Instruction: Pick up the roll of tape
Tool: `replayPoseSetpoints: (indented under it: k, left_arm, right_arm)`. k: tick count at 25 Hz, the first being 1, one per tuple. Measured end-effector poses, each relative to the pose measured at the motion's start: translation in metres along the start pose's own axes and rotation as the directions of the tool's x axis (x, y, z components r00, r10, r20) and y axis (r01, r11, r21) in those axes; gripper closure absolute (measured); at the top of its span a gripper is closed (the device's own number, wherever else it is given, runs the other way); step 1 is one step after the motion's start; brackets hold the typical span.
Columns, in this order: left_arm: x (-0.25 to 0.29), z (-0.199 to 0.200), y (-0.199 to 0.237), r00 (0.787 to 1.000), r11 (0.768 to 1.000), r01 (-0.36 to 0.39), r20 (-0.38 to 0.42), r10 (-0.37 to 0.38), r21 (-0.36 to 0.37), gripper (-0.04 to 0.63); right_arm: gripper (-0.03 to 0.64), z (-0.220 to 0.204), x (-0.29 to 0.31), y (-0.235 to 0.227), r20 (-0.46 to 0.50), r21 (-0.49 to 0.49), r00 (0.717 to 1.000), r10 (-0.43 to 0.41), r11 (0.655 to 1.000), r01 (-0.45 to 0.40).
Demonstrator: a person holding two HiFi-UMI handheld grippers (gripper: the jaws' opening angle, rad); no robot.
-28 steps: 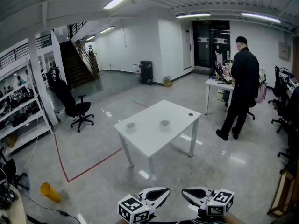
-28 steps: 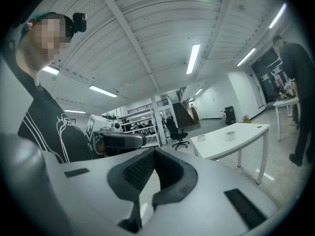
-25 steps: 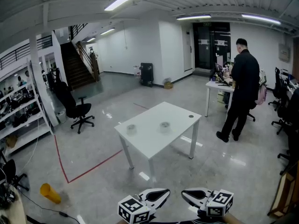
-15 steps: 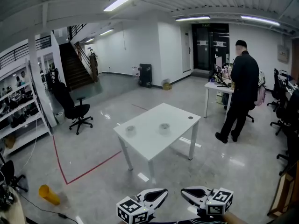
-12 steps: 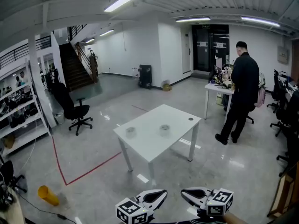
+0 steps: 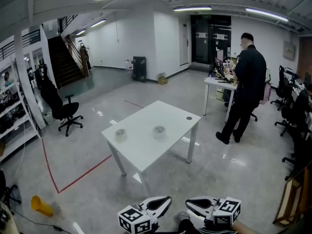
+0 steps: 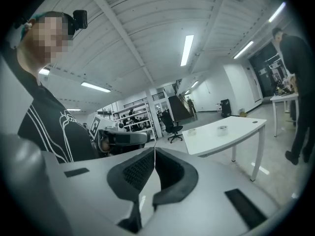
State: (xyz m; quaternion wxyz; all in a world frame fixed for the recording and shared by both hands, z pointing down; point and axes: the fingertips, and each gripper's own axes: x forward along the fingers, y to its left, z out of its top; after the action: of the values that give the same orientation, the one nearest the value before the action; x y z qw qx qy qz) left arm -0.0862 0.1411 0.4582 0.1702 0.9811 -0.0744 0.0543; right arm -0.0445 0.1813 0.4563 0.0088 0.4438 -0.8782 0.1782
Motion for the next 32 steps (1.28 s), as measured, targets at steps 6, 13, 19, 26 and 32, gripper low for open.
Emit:
replayPoseSetpoints:
  k: [6,13,19,26,32]
  left_arm:
    - [0.06,0.009,0.07,0.996,0.997,-0.063,-0.058,0.062,-0.032,0.592]
    - [0.154,0.057,0.158,0.988,0.99,-0.137,-0.076,0.134,-0.038,0.592]
    - [0.196,0.089,0.202,0.98,0.981,-0.193,-0.055,0.191,-0.029,0.592]
    - [0.194,0.099,0.243,0.969,0.969,-0.244,-0.048,0.242,-0.042,0.592]
    - [0.195,0.099,0.291,0.961,0.96,-0.275,-0.049,0.272,-0.061,0.592]
  right_arm:
    - [0.603,0.017,0.032,-0.098,-0.009,0.037,1.0,0.022,0.999,-0.022]
    - [0.603,0.06,0.065,-0.221,-0.027,0.012,0.997,0.073,0.997,-0.073]
    - [0.603,0.103,0.086,-0.288,-0.03,-0.026,0.994,0.102,0.994,-0.103]
    - [0.603,0.112,0.132,-0.312,-0.052,-0.02,0.985,0.165,0.986,-0.166]
    - [0.603,0.108,0.176,-0.328,-0.134,-0.063,0.971,0.198,0.976,-0.207]
